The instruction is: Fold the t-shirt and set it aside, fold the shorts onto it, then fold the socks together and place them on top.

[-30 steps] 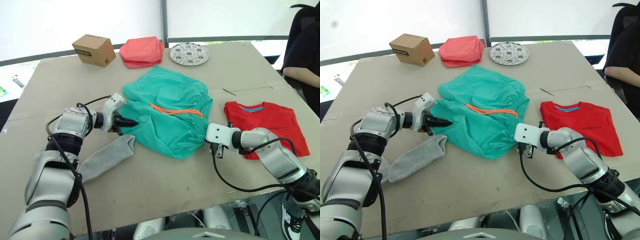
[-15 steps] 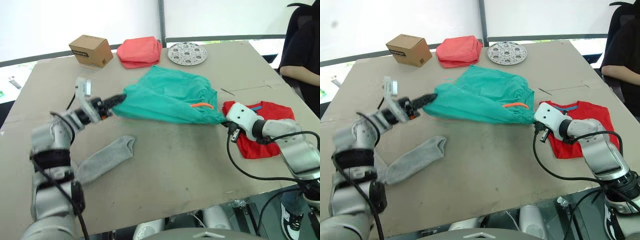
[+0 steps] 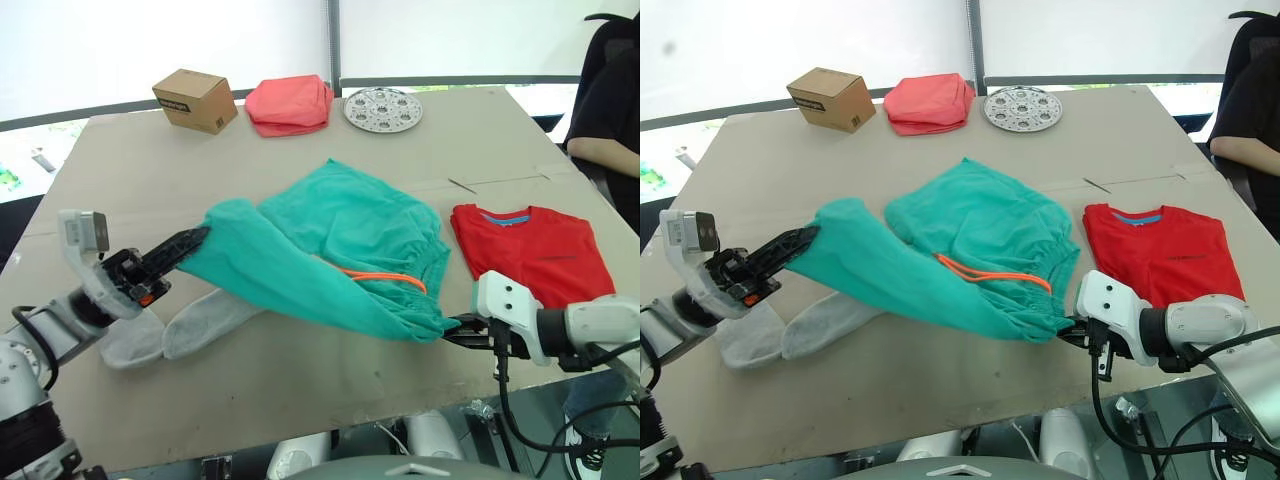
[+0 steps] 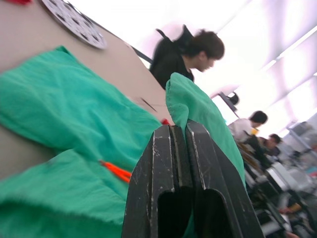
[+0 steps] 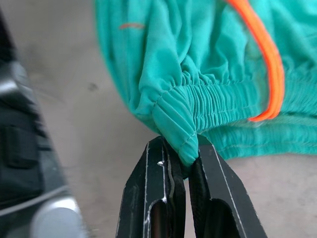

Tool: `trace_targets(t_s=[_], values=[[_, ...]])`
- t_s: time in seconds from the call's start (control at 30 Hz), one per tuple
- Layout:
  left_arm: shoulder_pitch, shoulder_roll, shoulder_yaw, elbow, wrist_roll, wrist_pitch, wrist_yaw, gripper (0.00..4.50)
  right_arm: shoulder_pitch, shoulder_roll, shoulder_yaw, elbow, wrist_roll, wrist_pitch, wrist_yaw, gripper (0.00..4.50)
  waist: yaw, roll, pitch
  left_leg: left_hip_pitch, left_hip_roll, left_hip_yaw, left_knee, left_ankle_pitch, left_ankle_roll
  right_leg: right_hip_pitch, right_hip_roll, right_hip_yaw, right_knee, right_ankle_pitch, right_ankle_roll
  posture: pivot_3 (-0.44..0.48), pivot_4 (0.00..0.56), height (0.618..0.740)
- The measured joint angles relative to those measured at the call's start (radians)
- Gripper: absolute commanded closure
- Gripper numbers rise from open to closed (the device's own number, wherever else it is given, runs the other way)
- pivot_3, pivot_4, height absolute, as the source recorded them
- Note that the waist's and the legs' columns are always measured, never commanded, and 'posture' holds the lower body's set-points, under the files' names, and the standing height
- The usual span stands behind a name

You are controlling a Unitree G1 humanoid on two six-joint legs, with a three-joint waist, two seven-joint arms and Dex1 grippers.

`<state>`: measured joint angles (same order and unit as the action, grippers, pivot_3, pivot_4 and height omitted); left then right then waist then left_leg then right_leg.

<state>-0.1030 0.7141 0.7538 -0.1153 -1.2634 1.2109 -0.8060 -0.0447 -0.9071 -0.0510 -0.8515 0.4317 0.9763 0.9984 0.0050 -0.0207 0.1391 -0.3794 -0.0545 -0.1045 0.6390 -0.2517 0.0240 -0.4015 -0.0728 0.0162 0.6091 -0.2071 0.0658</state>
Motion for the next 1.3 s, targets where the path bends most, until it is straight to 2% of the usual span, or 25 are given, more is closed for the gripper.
trace_targets(t_s=[0.1, 0.17, 0.3, 0.33, 0.37, 0.4, 0.47, 0.53, 0.7, 0.8, 0.83, 0.9, 1.0, 1.03, 1.07, 1.13, 1.17, 1.23, 1.3], values=[[-0.108, -0.001, -0.06, 0.013, 0.05, -0.08, 0.034, 4.5, -0.054, 0.064, -0.025, 0.035, 0.026, 0.015, -0.079, 4.43, 0.012, -0.002, -0.001, 0.0, 0.0, 0.0, 0.001, 0.0, 0.0, 0.001, 0.0, 0.0, 0.0, 0.001, -0.001, 0.0, 0.15, 0.74], [-0.252, -0.031, -0.152, 0.054, 0.169, -0.21, 0.07, 4.5, -0.163, 0.152, -0.055, 0.109, 0.022, 0.061, -0.187, 4.43, 0.016, -0.002, -0.001, 0.0, -0.001, 0.001, 0.003, 0.0, -0.001, 0.002, 0.0, 0.0, -0.001, 0.004, -0.006, 0.0, 0.15, 0.74], [-0.498, -0.101, -0.308, 0.232, 0.386, -0.446, 0.115, 4.5, -0.32, 0.205, -0.088, 0.244, -0.008, 0.187, -0.354, 4.43, 0.02, -0.004, -0.001, -0.002, -0.003, 0.002, 0.004, 0.003, -0.005, 0.001, 0.001, 0.001, -0.001, 0.005, -0.007, 0.0, 0.15, 0.74], [-0.518, -0.105, -0.336, 0.25, 0.416, -0.481, 0.116, 4.5, -0.333, 0.206, -0.089, 0.254, -0.014, 0.202, -0.378, 4.43, 0.013, -0.004, -0.002, -0.002, -0.002, 0.004, 0.001, 0.003, -0.005, -0.001, 0.001, 0.003, -0.001, 0.007, -0.003, 0.0, 0.15, 0.74], [-0.564, -0.12, -0.371, 0.311, 0.469, -0.527, 0.117, 4.5, -0.348, 0.209, -0.085, 0.282, -0.018, 0.222, -0.396, 4.43, 0.01, -0.004, -0.002, -0.002, -0.002, 0.004, 0.0, 0.003, -0.005, -0.002, 0.001, 0.004, 0.0, 0.006, -0.002, 0.0, 0.15, 0.74], [-0.759, -0.189, -0.497, 0.561, 0.651, -0.689, 0.146, 4.5, -0.464, 0.215, -0.029, 0.403, -0.059, 0.242, -0.45, 4.43, 0.011, -0.004, -0.002, -0.004, -0.003, 0.004, -0.001, 0.003, -0.005, -0.005, 0.001, 0.003, 0.0, 0.006, -0.002, 0.0, 0.15, 0.74], [-0.828, -0.221, -0.561, 0.665, 0.733, -0.772, 0.155, 4.5, -0.507, 0.216, 0.011, 0.45, -0.088, 0.232, -0.47, 4.43, 0.009, -0.004, -0.002, -0.006, -0.005, 0.006, -0.001, 0.003, -0.006, -0.008, 0.001, 0.004, 0.0, 0.007, -0.002, 0.0, 0.15, 0.74], [-0.928, -0.27, -0.63, 0.886, 0.857, -0.924, 0.157, 4.5, -0.557, 0.219, 0.092, 0.556, -0.134, 0.211, -0.492, 4.43, 0.002, -0.004, -0.002, -0.006, -0.006, 0.008, -0.002, 0.003, -0.005, -0.008, 0.001, 0.006, 0.0, 0.007, -0.002, 0.0, 0.15, 0.74], [-0.985, -0.33, -0.721, 1.181, 1.021, -1.098, 0.146, 4.5, -0.58, 0.267, 0.15, 0.678, -0.151, 0.194, -0.502, 4.43, -0.018, -0.004, -0.002, -0.007, -0.005, 0.009, -0.003, 0.003, -0.005, -0.011, 0.001, 0.007, 0.0, 0.007, -0.001, 0.0, 0.15, 0.74], [-0.987, -0.345, -0.744, 1.283, 1.094, -1.172, 0.156, 4.5, -0.578, 0.265, 0.164, 0.695, -0.159, 0.168, -0.499, 4.43, -0.021, -0.004, -0.002, -0.008, -0.005, 0.008, -0.003, 0.003, -0.005, -0.012, 0.001, 0.008, 0.001, 0.008, 0.0, 0.0, 0.15, 0.74], [-0.987, -0.346, -0.743, 1.303, 1.109, -1.196, 0.157, 4.15, -0.578, 0.263, 0.166, 0.703, -0.165, 0.147, -0.499, 3.73, -0.021, -0.004, -0.002, -0.008, -0.005, 0.008, -0.003, 0.003, -0.005, -0.012, 0.001, 0.007, 0.001, 0.008, 0.001, 0.0, 0.15, 0.74], [-0.987, -0.343, -0.731, 1.318, 1.115, -1.214, 0.147, 3.6, -0.577, 0.262, 0.166, 0.708, -0.177, 0.117, -0.501, 3.18, -0.019, -0.004, -0.002, -0.008, -0.005, 0.008, -0.002, 0.001, -0.001, -0.011, 0.001, 0.007, 0.002, 0.009, 0.002, 0.0, 0.15, 0.74], [-0.986, -0.323, -0.685, 1.323, 1.103, -1.215, 0.115, 2.25, -0.572, 0.261, 0.162, 0.696, -0.199, 0.07, -0.51, 1.78, -0.02, -0.004, -0.002, -0.008, -0.005, 0.007, -0.001, 0.001, -0.001, -0.011, 0.001, 0.007, 0.002, 0.01, 0.004, 0.0, 0.15, 0.74], [-0.984, -0.311, -0.667, 1.319, 1.093, -1.21, 0.098, 1.68, -0.571, 0.257, 0.16, 0.683, -0.199, 0.07, -0.51, 1.21, -0.02, -0.004, -0.002, -0.008, -0.005, 0.007, -0.001, 0.001, -0.001, -0.011, 0.001, 0.007, 0.002, 0.01, 0.004, 0.0, 0.15, 0.74], [-0.977, -0.301, -0.639, 1.303, 1.071, -1.195, 0.075, 1.25, -0.567, 0.251, 0.154, 0.662, -0.197, 0.073, -0.507, 1.2, -0.021, -0.004, -0.002, -0.008, -0.005, 0.007, -0.001, 0.001, -0.001, -0.011, 0.001, 0.007, 0.002, 0.01, 0.004, 0.0, 0.15, 0.74], [-0.946, -0.273, -0.598, 1.232, 1.022, -1.126, 0.024, 1.25, -0.557, 0.219, 0.133, 0.602, -0.179, 0.089, -0.49, 1.2, -0.021, -0.003, -0.002, -0.009, -0.004, 0.006, -0.001, 0.002, -0.003, -0.012, 0.001, 0.007, 0.002, 0.01, 0.004, 0.0, 0.15, 0.74], [-0.903, -0.241, -0.58, 1.135, 0.983, -1.044, -0.009, 1.19, -0.548, 0.194, 0.106, 0.556, -0.154, 0.103, -0.466, 0.66, -0.024, -0.003, -0.001, -0.01, -0.003, 0.006, -0.001, 0.002, -0.003, -0.012, 0.002, 0.007, 0.001, 0.01, 0.004, 0.0, 0.15, 0.74], [-0.803, -0.167, -0.544, 0.931, 0.916, -0.89, -0.053, 1.19, -0.541, 0.161, 0.033, 0.477, -0.103, 0.107, -0.42, 0.03, -0.034, -0.003, -0.001, -0.01, 0.0, 0.006, -0.001, 0.002, -0.003, -0.012, 0.002, 0.007, 0.001, 0.01, 0.004, 0.0, 0.15, 0.74], [-0.7, -0.122, -0.537, 0.734, 0.868, -0.779, -0.09, 1.19, -0.544, 0.169, 0.01, 0.429, -0.08, 0.106, -0.413, 0.03, -0.043, -0.003, -0.002, -0.009, 0.001, 0.006, -0.002, 0.002, -0.003, -0.011, 0.002, 0.007, 0.001, 0.01, 0.004, 0.0, 0.15, 0.74]])
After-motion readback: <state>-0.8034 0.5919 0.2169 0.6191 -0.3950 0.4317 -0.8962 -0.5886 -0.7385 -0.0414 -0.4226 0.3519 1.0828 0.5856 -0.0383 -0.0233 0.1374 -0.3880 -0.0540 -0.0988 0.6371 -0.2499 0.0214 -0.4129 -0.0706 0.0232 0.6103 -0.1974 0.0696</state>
